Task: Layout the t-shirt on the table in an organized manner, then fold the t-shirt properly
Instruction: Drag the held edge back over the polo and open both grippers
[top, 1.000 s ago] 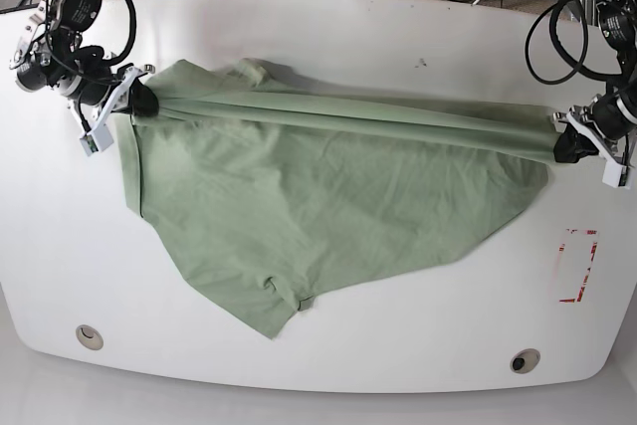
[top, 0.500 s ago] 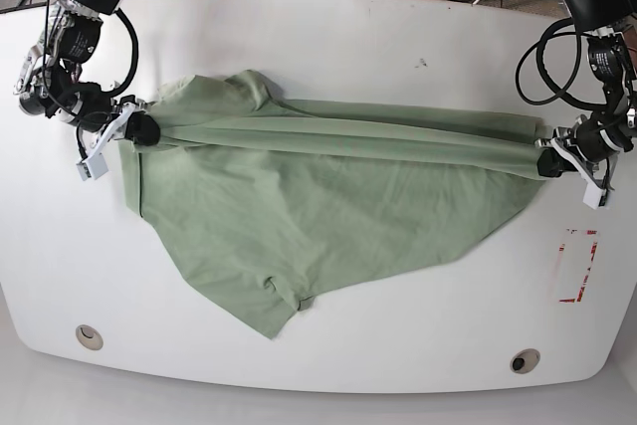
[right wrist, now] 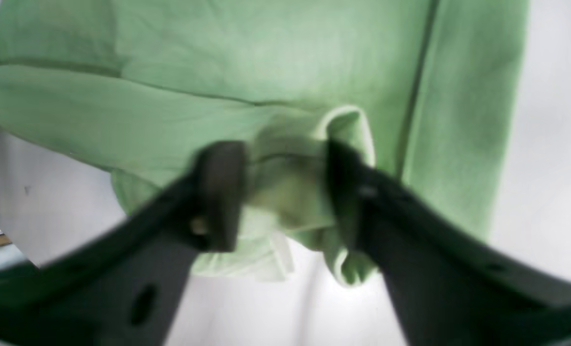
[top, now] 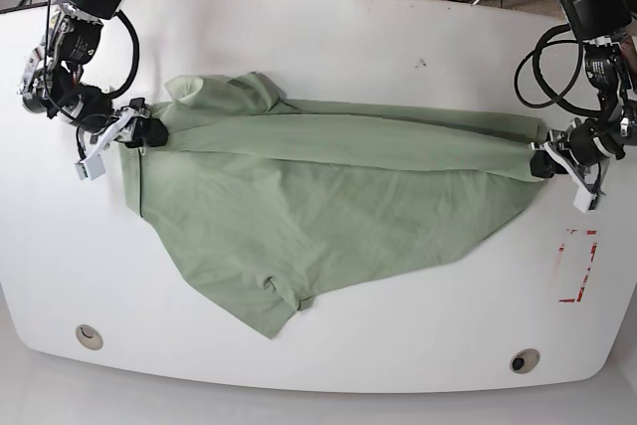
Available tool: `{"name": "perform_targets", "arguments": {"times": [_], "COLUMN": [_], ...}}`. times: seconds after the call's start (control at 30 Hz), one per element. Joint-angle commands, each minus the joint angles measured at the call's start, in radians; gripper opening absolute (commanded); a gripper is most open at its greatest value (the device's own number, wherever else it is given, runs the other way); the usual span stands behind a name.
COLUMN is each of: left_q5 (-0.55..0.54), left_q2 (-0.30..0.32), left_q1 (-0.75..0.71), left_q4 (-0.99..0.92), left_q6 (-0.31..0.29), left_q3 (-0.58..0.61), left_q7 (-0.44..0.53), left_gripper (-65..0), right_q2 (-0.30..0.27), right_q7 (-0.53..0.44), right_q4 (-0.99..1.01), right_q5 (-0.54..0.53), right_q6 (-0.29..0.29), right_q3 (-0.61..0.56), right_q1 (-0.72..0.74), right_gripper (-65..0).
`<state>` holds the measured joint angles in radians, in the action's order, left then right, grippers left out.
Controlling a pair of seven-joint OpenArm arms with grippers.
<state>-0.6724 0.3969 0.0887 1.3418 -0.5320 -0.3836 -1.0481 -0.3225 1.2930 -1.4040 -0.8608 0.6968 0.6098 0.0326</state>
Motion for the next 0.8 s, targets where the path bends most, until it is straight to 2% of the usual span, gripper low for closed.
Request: {"name": "perform_targets", "arguments": {"times": [0.0,0.03,0.13,0.23,0.3,0.47,0.57,0.77], "left_q5": [0.007,0.019,0.033,0.033,0.033,0.033,0.033,0.032], "left_q2": [0.018,0.018,0.017,0.017,0.017,0.017,0.02,0.05], "left_q1": [0.018,0.018,0.018,0.018,0.019,0.042,0.046,0.059], "left_q4": [0.012,0.012,0.014,0.017,0.018,0.018,0.018,0.067], "left_q6": [0.0,0.0,0.003,0.005,0.006,0.006,0.005,-0.001], "left_q3": [0.01,0.013,0.011,0.01,0.01,0.008,0.008,0.005], "left_q7": [0.021,0.021,0.021,0.021,0.019,0.015,0.015,0.015], "left_gripper": [-65.0,-64.0,-54.0,-44.4,-41.0,-41.1,-41.1,-41.1], "right_q2": [-0.03,-0.031,-0.033,-0.034,-0.033,-0.017,0.015,0.036], "right_q7": [-0.019,-0.019,-0.019,-0.014,-0.008,0.037,0.04,0.035], "right_q4": [-0.013,-0.014,-0.018,-0.038,-0.076,-0.173,-0.246,-0.334], "right_q5": [-0.019,-0.019,-0.019,-0.021,-0.022,-0.027,-0.027,-0.024], "right_q6": [0.001,0.001,0.001,0.001,0.001,0.001,0.001,0.001], "right_q3": [0.005,0.005,0.005,0.005,0.008,0.012,0.014,0.014], "right_q1": [0.019,0.019,0.019,0.016,0.007,-0.058,-0.118,-0.224], "right_gripper": [-21.4,-15.1,-6.0,-2.4,-2.2,-2.2,-2.2,-2.2]}}
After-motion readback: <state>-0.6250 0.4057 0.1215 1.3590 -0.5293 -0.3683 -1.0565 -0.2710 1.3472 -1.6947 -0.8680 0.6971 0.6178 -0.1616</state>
